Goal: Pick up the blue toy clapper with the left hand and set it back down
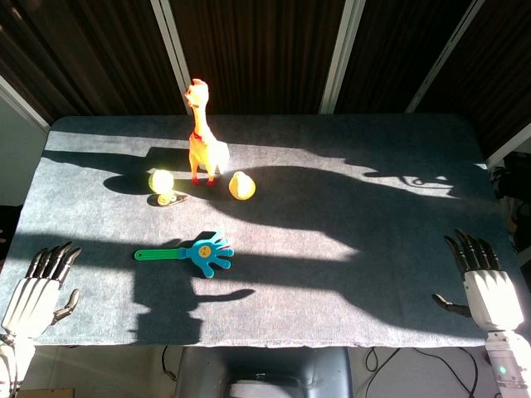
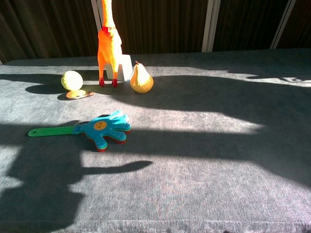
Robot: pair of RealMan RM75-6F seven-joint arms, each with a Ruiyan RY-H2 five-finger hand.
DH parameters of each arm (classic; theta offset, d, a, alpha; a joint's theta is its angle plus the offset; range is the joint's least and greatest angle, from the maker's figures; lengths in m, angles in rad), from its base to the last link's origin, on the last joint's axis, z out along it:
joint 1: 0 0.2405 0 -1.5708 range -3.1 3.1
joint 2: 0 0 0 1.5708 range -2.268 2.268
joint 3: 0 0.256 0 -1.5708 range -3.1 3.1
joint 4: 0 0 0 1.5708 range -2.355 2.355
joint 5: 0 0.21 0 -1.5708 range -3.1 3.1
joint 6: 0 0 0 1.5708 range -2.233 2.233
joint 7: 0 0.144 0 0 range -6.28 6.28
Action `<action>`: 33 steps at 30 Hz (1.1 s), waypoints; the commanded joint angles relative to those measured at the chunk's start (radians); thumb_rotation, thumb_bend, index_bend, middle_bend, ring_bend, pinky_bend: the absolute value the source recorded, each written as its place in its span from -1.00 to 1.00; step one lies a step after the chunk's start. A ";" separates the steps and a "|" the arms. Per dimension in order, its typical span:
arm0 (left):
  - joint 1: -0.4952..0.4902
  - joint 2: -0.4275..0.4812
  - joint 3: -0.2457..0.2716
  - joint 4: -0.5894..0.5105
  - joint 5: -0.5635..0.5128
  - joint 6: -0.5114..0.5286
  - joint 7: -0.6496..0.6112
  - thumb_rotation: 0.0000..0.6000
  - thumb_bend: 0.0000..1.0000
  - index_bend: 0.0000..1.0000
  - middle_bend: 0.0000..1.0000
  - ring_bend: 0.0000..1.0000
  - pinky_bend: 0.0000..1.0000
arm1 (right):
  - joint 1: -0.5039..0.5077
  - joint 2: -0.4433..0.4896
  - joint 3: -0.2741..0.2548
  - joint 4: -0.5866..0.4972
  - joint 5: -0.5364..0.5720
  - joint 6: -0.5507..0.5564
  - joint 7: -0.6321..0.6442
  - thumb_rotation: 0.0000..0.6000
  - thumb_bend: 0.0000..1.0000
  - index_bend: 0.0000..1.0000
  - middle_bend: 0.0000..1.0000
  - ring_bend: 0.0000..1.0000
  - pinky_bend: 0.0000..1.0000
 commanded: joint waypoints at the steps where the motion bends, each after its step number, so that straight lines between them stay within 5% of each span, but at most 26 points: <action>1: -0.006 -0.001 0.006 -0.004 -0.003 -0.019 -0.007 1.00 -0.12 -1.00 -1.00 -1.00 -1.00 | 0.000 0.001 -0.001 -0.001 -0.003 -0.001 0.001 0.82 -1.00 -1.00 -1.00 -1.00 -1.00; 9: -0.093 -0.081 0.025 0.068 0.038 -0.146 -0.178 1.00 -0.15 -1.00 -1.00 -1.00 -1.00 | -0.003 0.009 -0.010 -0.006 -0.018 0.002 0.011 0.81 -1.00 -1.00 -1.00 -1.00 -1.00; 16: -0.207 -0.211 -0.036 0.213 -0.032 -0.293 -0.330 1.00 -0.16 -1.00 -1.00 -1.00 -1.00 | 0.005 0.015 -0.012 -0.010 -0.007 -0.026 0.018 0.82 -1.00 -1.00 -1.00 -1.00 -1.00; 33: -0.360 -0.451 -0.071 0.430 -0.067 -0.418 -0.372 1.00 -0.18 -0.63 -1.00 -1.00 -1.00 | 0.016 0.021 -0.012 -0.012 0.008 -0.054 0.029 0.85 -1.00 -1.00 -1.00 -1.00 -1.00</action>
